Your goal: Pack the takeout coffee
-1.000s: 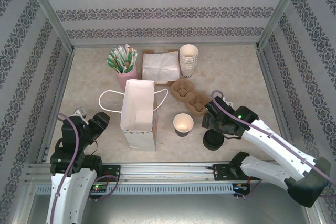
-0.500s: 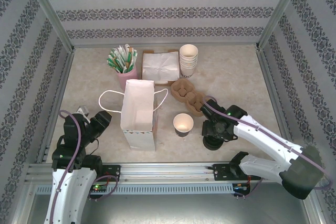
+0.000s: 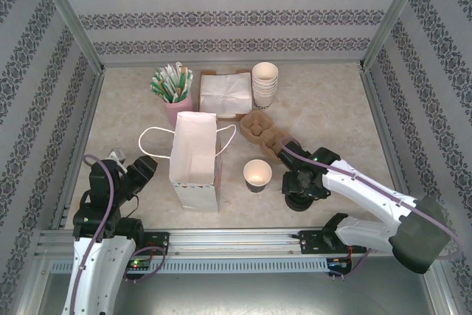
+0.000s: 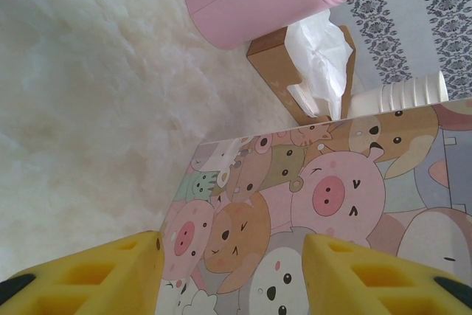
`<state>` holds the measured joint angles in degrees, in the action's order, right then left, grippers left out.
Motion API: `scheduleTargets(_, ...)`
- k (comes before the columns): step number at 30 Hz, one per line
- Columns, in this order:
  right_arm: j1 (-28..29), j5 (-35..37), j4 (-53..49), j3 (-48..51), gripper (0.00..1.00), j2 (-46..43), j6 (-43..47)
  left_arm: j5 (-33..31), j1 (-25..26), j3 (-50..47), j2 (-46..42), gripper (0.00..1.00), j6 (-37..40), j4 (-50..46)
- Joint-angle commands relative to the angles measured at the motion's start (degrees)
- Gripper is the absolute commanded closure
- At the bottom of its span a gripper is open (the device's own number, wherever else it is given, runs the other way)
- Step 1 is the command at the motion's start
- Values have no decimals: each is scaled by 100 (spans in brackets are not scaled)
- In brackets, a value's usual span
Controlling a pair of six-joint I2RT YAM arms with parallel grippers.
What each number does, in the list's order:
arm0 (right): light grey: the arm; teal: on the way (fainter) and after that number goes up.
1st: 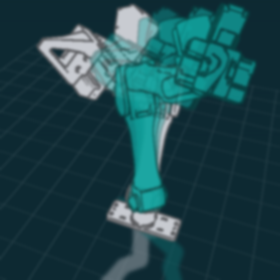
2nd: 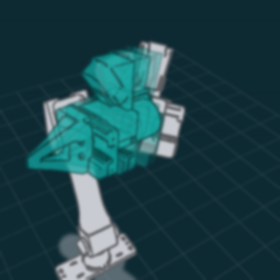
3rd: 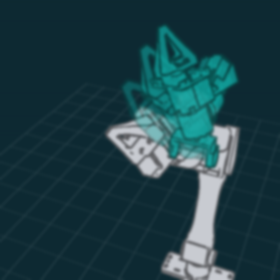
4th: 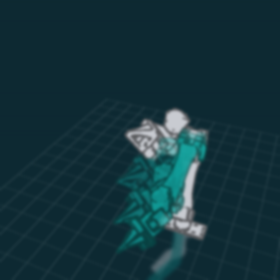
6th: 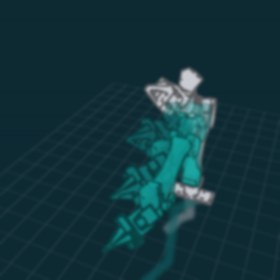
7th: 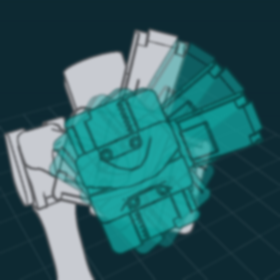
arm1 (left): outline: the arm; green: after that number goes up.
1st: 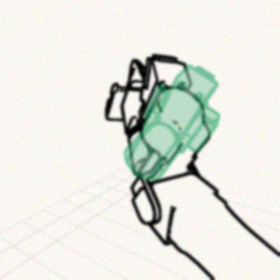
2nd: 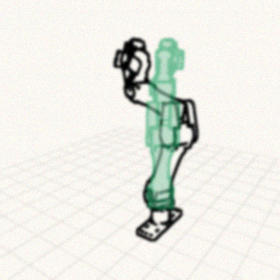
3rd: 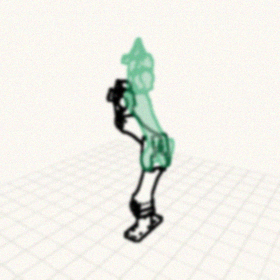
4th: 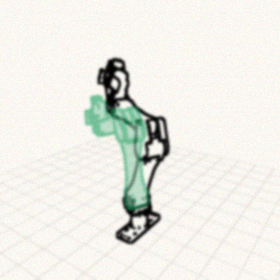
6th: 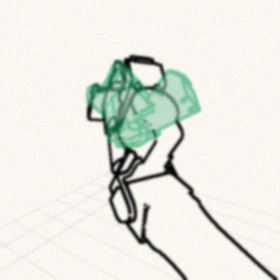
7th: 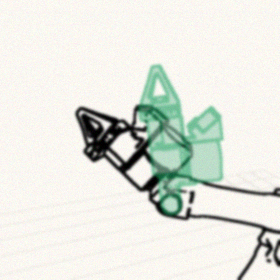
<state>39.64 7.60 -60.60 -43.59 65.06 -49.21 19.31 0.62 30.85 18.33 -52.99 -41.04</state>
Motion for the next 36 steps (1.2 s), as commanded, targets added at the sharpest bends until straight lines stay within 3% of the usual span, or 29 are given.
scheduleTargets(1, 71, 45, 21, 96, 17, 75, 49, 69, -82, -40, 14, 47, -18, 193)
scheduleTargets(16, 88, 107, 150, 219, 19, 175, 23, 77, -80, -56, 3, 47, -54, 193)
scheduleTargets(25, 89, 115, 259, 257, 25, 209, 2, 83, -80, -34, 7, 47, -62, 219)
scheduleTargets(36, 79, 304, -274, -104, 30, -262, 39, 51, -80, -4, 14, 47, -53, 260)
